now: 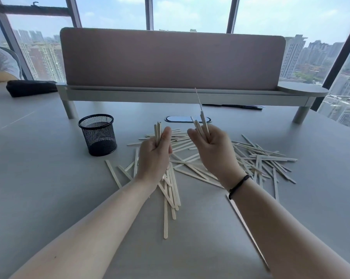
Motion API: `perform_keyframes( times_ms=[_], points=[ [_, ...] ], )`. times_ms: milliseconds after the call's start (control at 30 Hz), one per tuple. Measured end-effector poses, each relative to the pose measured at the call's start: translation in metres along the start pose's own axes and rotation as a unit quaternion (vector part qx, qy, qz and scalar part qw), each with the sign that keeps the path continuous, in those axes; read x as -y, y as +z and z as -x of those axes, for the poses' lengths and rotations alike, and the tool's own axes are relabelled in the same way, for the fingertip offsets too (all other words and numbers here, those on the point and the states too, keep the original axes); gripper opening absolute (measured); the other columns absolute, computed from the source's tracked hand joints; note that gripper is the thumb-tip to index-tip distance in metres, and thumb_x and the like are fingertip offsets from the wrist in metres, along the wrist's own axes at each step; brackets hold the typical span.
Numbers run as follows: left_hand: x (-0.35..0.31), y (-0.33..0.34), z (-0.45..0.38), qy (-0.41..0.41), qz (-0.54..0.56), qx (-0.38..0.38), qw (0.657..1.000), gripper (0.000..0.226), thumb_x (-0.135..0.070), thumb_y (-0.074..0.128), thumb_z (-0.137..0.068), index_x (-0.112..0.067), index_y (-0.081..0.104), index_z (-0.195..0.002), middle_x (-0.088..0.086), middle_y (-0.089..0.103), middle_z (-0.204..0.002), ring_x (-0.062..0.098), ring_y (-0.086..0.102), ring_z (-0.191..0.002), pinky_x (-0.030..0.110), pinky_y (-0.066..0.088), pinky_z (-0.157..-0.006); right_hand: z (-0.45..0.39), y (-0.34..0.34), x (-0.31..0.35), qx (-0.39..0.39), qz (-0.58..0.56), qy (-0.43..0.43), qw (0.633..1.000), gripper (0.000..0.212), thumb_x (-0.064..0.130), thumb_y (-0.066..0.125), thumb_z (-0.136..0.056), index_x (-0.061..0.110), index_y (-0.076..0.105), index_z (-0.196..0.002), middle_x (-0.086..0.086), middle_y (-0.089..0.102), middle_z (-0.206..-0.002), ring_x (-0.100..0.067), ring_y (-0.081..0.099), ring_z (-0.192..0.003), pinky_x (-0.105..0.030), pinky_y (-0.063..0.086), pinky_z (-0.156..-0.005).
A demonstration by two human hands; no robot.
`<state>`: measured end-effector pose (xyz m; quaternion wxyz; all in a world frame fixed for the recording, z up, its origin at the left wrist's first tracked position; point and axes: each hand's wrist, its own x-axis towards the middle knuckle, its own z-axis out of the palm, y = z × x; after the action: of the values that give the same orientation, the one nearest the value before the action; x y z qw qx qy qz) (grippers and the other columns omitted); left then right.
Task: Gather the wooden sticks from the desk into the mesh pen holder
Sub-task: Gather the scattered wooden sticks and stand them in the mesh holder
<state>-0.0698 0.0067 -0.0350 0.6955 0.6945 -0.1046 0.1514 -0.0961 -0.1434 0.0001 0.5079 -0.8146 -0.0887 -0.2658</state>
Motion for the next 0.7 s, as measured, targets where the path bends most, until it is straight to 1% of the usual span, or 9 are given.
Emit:
perform_keyframes(
  times_ms=[67,133,200,367,433,533,600,633,700],
  points=[
    [0.000,0.001,0.000,0.002,-0.007,0.009,1.000,0.062,-0.058,0.051,-0.097,-0.019,0.046,-0.049,-0.002,0.038,-0.044,0.020,0.037,-0.042,0.040,0.036,-0.056,0.001,-0.003,0.008,-0.006,-0.062,-0.010,0.998,0.052,0.030,0.062,-0.096,0.015,0.028,-0.060,0.002,0.025,-0.054,-0.018,0.022,-0.050,-0.035,0.021,-0.050],
    [-0.001,0.002,0.002,0.003,-0.017,0.016,1.000,0.062,-0.058,0.051,-0.098,-0.019,0.046,-0.049,-0.004,0.038,-0.043,0.018,0.037,-0.041,0.039,0.036,-0.056,0.003,-0.002,0.013,-0.009,-0.105,-0.018,0.994,0.055,0.034,0.059,-0.097,0.004,0.029,-0.061,-0.015,0.027,-0.055,-0.035,0.024,-0.051,-0.045,0.024,-0.047],
    [-0.002,0.003,0.004,0.006,-0.034,0.022,0.999,0.062,-0.057,0.050,-0.098,-0.019,0.045,-0.050,-0.006,0.039,-0.042,0.016,0.038,-0.041,0.039,0.037,-0.056,0.004,0.002,0.012,-0.005,-0.128,-0.019,0.992,0.059,0.042,0.057,-0.095,-0.003,0.032,-0.064,-0.024,0.029,-0.056,-0.039,0.028,-0.051,-0.050,0.028,-0.046],
    [-0.005,0.006,0.008,0.015,-0.047,0.034,0.998,0.060,-0.059,0.051,-0.095,-0.020,0.047,-0.049,-0.006,0.042,-0.043,0.015,0.042,-0.041,0.036,0.037,-0.057,0.010,0.010,0.004,-0.011,-0.149,0.007,0.989,0.058,0.043,0.061,-0.092,-0.003,0.034,-0.068,-0.028,0.032,-0.059,-0.043,0.032,-0.051,-0.050,0.032,-0.047],
    [-0.005,0.007,0.009,0.020,-0.051,0.040,0.998,0.060,-0.058,0.050,-0.096,-0.021,0.047,-0.048,-0.007,0.043,-0.044,0.016,0.043,-0.042,0.035,0.037,-0.056,0.013,0.011,0.002,-0.017,-0.140,0.004,0.990,0.055,0.036,0.063,-0.094,0.002,0.032,-0.065,-0.019,0.029,-0.056,-0.033,0.029,-0.050,-0.045,0.029,-0.048],
    [-0.003,0.007,0.008,0.030,-0.060,0.042,0.997,0.061,-0.052,0.051,-0.100,-0.019,0.047,-0.050,-0.008,0.042,-0.043,0.017,0.044,-0.042,0.035,0.036,-0.056,0.015,0.011,-0.001,-0.027,-0.132,0.010,0.991,0.057,0.032,0.068,-0.093,0.009,0.025,-0.062,-0.009,0.020,-0.059,-0.020,0.021,-0.052,-0.031,0.020,-0.050],
    [-0.002,0.007,0.008,0.034,-0.059,0.044,0.997,0.060,-0.053,0.050,-0.099,-0.019,0.047,-0.050,-0.007,0.041,-0.043,0.017,0.043,-0.042,0.035,0.035,-0.057,0.016,0.012,-0.005,-0.036,-0.148,0.039,0.987,0.062,0.035,0.071,-0.090,0.006,0.022,-0.063,-0.017,0.021,-0.059,-0.031,0.021,-0.054,-0.033,0.022,-0.052],
    [-0.002,0.007,0.008,0.034,-0.057,0.046,0.997,0.060,-0.054,0.050,-0.099,-0.020,0.047,-0.049,-0.007,0.041,-0.043,0.017,0.043,-0.041,0.035,0.035,-0.057,0.016,0.012,-0.008,-0.039,-0.153,0.054,0.986,0.064,0.037,0.071,-0.090,0.002,0.023,-0.064,-0.024,0.025,-0.058,-0.038,0.025,-0.055,-0.036,0.025,-0.053],
    [-0.002,0.007,0.008,0.034,-0.053,0.050,0.997,0.060,-0.053,0.050,-0.099,-0.021,0.047,-0.048,-0.007,0.040,-0.043,0.016,0.041,-0.041,0.036,0.036,-0.057,0.016,0.011,-0.009,-0.041,-0.153,0.070,0.985,0.066,0.040,0.069,-0.090,-0.006,0.029,-0.065,-0.033,0.034,-0.060,-0.043,0.032,-0.055,-0.042,0.030,-0.052]
  ],
)
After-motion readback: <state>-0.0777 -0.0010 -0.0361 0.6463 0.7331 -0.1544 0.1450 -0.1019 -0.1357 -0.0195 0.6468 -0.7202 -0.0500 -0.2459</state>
